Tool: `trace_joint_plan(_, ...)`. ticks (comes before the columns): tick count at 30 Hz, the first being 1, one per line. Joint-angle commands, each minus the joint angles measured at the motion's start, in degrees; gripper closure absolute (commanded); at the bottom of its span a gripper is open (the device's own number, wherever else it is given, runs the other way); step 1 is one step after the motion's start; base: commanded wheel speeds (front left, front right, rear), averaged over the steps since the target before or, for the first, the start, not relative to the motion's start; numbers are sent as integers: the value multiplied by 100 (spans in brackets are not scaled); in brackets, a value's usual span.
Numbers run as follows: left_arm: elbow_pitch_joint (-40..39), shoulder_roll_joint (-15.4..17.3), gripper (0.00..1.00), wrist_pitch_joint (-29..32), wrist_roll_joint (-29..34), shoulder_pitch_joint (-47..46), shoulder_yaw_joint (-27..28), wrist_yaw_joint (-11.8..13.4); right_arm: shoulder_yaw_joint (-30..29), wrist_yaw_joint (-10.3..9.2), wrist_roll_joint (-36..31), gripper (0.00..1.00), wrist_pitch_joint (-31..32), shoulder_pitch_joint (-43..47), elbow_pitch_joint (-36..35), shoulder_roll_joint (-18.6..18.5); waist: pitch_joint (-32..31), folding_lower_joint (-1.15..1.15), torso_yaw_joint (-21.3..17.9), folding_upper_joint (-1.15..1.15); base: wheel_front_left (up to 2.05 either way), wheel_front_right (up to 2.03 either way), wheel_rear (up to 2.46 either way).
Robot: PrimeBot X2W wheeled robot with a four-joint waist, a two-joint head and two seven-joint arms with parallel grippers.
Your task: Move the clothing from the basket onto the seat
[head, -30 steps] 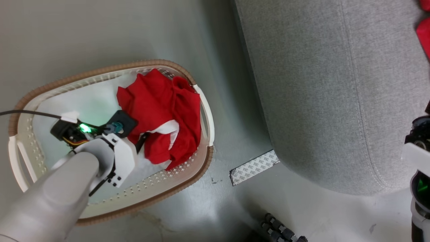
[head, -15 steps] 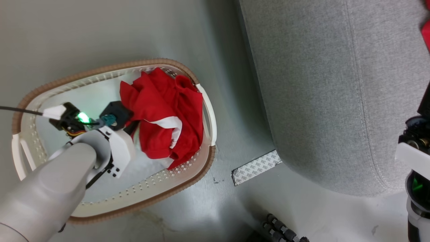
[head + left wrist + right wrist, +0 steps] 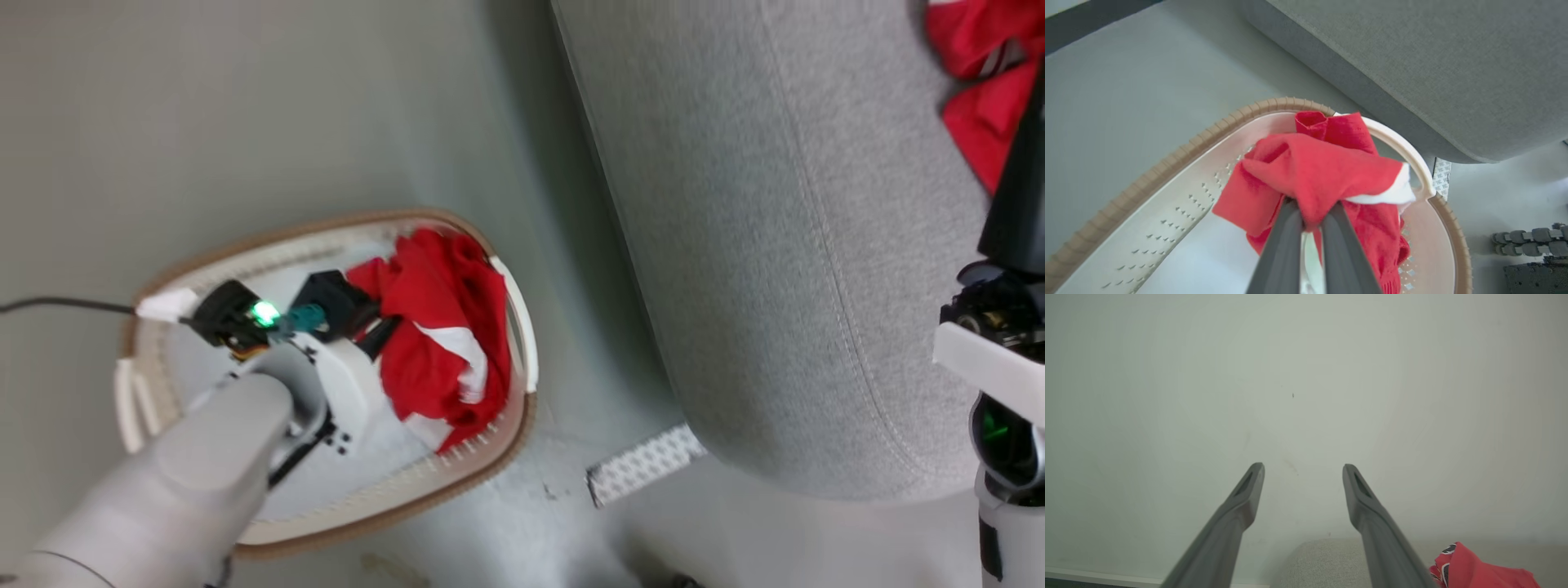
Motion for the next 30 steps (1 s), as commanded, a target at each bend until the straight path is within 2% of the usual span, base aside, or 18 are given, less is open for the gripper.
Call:
trace_joint_plan(1, -55, -119, 100, -38, -130, 152, 30, 11, -46, -13, -152, 0, 5, 128, 108, 2, -582, 0, 315, 0, 0, 0, 0)
trace_joint_plan(7, -298, -429, 100, -46, -255, 469, 255, 11, -110, -13, -432, 0, 6, 330, 430, 0, -1348, 0, 607, 0, 0, 0, 0)
trace_joint_plan(12, -666, -631, 100, -47, -185, 818, 664, 11, -98, -13, -553, 0, 5, 528, 725, 1, -1960, 0, 863, 0, 0, 0, 0)
trace_joint_plan(20, -1339, -820, 100, -45, 48, 1479, 1351, 12, -55, -13, -545, 0, 5, 890, 1275, -6, -2826, 0, 1334, 0, 0, 0, 0)
trace_joint_plan(30, -1453, -1042, 100, -45, -90, 1848, 1717, 24, 37, -13, -432, 0, 6, 1337, 1828, -4, -3781, 0, 1844, 0, 0, 0, 0)
